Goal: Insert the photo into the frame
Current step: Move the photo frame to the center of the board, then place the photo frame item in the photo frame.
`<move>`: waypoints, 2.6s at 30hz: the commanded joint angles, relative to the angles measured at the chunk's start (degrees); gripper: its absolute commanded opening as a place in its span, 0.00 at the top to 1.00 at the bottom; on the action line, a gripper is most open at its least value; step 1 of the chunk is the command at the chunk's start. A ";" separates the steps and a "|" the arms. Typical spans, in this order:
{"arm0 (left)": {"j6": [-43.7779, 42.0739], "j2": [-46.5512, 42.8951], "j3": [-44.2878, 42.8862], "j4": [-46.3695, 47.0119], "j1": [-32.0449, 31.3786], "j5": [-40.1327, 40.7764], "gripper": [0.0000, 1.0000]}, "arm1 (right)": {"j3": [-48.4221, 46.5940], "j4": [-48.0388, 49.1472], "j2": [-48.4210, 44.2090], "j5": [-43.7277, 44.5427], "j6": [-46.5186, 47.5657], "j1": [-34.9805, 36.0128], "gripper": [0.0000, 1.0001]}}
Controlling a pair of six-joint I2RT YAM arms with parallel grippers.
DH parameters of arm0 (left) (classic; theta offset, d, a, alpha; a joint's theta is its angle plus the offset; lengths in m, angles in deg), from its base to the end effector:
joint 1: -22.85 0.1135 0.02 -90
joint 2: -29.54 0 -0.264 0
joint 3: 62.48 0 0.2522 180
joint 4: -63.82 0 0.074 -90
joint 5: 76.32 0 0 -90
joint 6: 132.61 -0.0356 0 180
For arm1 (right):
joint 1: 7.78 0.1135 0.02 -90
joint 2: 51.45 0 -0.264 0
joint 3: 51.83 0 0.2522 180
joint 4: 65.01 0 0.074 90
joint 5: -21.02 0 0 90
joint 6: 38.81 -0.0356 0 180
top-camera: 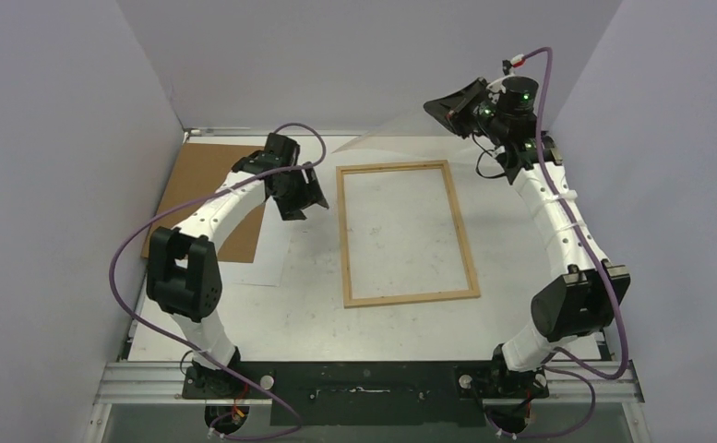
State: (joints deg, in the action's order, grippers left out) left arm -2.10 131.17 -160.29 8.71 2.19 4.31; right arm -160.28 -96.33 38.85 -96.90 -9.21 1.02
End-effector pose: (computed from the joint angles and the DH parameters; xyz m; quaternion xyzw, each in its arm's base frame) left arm 0.3546 -0.1399 0.2618 -0.1440 0.9496 -0.2036 0.1898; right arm 0.3569 0.0721 0.4320 0.1960 0.7498 0.4980 0.3890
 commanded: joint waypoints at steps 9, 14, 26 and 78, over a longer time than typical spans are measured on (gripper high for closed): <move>1.09 -15.09 0.44 -6.44 17.57 19.00 0.36 | -14.01 7.87 10.31 -12.53 -0.76 8.73 1.00; 0.94 -16.25 2.63 -5.14 20.40 17.01 0.36 | -14.79 6.56 11.84 -16.19 1.02 11.19 1.00; 0.63 -13.38 5.11 -2.92 22.01 11.82 0.35 | 15.34 -13.54 0.24 -15.47 14.76 6.65 1.00; -13.31 17.59 8.06 4.26 4.85 -0.66 0.41 | 36.76 21.29 13.16 -15.54 19.74 0.43 0.50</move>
State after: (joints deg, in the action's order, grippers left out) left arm -11.37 143.49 -153.56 13.43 6.69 -4.13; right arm -119.04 -84.01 50.53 -111.30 12.67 0.34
